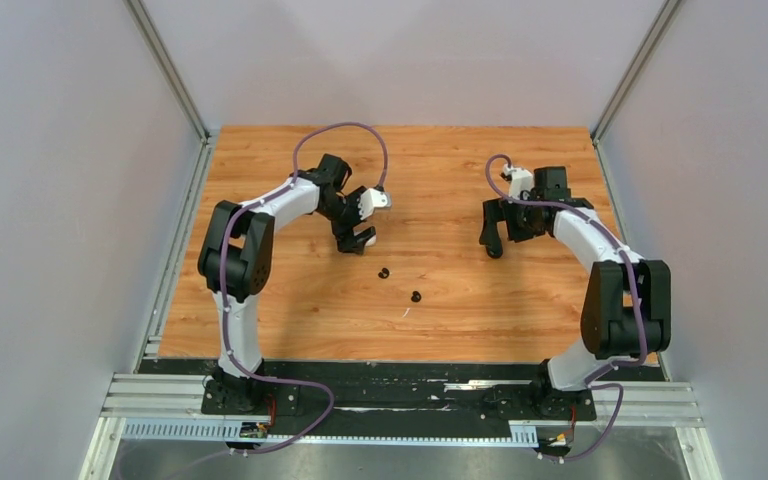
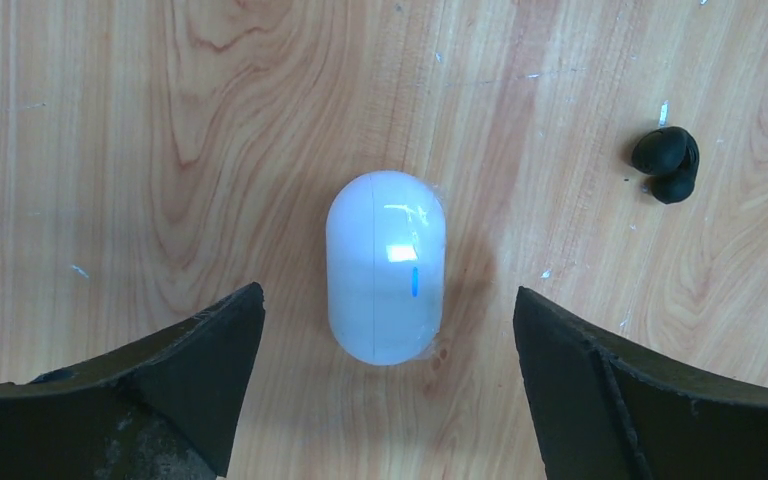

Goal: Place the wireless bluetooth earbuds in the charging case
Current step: Place the charging case at the center of the board, then pick up the charging case from the center of the board.

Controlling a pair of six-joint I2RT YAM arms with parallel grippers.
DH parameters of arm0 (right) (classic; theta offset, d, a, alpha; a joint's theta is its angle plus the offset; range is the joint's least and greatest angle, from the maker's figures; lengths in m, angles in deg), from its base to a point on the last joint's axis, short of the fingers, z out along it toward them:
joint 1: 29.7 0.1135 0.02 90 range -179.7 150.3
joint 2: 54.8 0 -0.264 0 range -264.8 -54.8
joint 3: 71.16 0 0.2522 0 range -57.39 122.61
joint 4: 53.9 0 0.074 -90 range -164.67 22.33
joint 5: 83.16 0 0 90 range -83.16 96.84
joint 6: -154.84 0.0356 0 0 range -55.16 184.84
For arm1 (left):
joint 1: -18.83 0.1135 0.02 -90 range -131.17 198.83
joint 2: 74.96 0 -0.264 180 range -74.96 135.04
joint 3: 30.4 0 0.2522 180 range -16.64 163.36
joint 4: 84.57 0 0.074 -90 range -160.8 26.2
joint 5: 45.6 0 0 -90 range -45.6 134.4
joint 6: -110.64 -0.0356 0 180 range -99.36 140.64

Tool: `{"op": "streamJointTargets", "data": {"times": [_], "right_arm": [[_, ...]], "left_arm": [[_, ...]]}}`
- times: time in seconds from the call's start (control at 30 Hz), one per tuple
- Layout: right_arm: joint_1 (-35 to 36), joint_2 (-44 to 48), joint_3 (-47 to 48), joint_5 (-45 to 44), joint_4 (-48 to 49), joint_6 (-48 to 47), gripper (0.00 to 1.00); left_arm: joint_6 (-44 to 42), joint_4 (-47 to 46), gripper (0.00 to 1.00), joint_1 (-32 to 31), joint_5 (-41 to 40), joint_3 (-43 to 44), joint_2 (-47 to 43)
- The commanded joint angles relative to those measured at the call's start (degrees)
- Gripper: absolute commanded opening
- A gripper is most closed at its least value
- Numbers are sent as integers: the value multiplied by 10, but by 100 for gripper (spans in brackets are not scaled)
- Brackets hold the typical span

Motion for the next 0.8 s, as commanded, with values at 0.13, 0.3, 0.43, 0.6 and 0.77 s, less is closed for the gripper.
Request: {"op": "streamJointTargets", "data": {"times": [0.13, 0.3, 0.43, 0.6, 0.77], "right_arm": [[13, -47, 11, -25, 14, -15, 96], [14, -72, 11, -41, 21, 4, 84], [17, -81, 7, -53, 27, -9, 76], [20, -91, 2, -73, 43, -18, 67], [35, -110, -2, -103, 66, -48, 64]], "left_arm": [[61, -17, 100, 4, 0, 11, -135], [232, -94, 100, 6, -26, 10, -239], [347, -102, 100, 5, 43, 50, -260], [430, -105, 100, 4, 41, 90, -226], [476, -86, 100, 5, 30, 102, -209]]}}
